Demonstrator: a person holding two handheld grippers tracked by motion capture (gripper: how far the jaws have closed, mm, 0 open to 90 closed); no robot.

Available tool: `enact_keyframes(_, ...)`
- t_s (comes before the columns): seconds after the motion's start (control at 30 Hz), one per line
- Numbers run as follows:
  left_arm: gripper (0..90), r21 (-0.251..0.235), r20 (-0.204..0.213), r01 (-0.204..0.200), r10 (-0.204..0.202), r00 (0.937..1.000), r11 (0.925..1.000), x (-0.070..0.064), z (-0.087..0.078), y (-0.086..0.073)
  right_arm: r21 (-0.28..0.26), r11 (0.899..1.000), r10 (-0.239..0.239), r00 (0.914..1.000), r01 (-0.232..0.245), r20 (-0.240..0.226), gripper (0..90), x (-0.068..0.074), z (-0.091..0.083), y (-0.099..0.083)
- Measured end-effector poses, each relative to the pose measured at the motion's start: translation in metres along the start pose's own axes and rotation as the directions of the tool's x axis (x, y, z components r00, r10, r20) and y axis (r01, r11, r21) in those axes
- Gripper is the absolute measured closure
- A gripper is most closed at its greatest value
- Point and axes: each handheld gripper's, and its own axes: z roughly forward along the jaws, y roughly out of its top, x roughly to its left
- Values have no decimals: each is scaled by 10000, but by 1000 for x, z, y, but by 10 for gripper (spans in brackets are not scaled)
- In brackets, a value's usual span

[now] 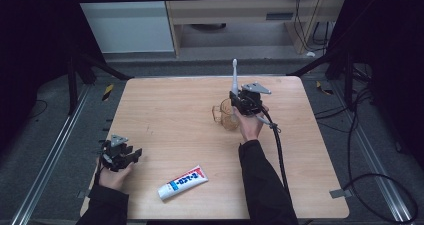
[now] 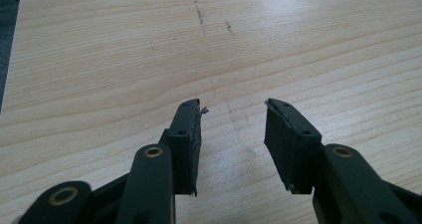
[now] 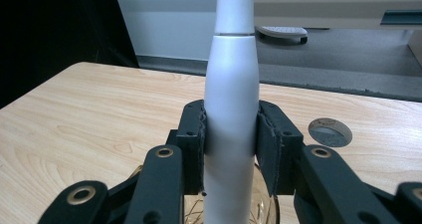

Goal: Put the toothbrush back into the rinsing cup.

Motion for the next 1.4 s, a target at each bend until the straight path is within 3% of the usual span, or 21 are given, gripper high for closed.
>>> enact_keyframes(0.5, 573, 23, -4, -19, 19, 10000, 10000, -1, 0, 0, 307, 9995, 34, 10000, -33, -24, 662, -4, -7, -12)
enact_keyframes(1.17, 574, 32, -9, -44, 44, 10000, 10000, -2, 0, 0, 509, 9978, 404, 9990, -413, 189, 662, -13, -11, -25)
enact_keyframes(1.4, 574, 50, -10, -72, 72, 10000, 10000, -2, 1, 0, 465, 9985, 279, 9996, -283, 104, 661, -15, -14, -28)
